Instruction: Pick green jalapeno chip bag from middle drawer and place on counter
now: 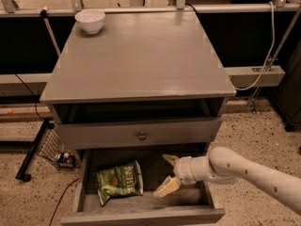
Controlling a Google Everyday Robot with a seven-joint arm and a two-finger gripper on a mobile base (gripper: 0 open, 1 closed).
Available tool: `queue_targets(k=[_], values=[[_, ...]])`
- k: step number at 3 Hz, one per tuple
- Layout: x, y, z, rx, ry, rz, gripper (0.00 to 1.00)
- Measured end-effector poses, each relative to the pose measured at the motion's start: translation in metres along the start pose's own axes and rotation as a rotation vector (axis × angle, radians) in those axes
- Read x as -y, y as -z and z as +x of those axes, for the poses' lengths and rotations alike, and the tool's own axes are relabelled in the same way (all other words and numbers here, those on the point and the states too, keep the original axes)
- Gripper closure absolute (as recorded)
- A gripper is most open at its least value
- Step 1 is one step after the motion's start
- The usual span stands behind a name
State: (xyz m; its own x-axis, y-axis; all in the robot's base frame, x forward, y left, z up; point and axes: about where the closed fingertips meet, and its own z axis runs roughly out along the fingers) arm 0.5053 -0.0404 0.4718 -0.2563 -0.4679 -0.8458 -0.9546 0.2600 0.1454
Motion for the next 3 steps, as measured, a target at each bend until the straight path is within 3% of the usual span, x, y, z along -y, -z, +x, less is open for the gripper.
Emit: queue_targets(k=[2, 3], values=[[0.009, -0.015, 0.003, 0.010, 0.021, 0.013, 0.00], [0.023, -0.044, 0.005, 0.018, 0.056, 0.026, 0.00]])
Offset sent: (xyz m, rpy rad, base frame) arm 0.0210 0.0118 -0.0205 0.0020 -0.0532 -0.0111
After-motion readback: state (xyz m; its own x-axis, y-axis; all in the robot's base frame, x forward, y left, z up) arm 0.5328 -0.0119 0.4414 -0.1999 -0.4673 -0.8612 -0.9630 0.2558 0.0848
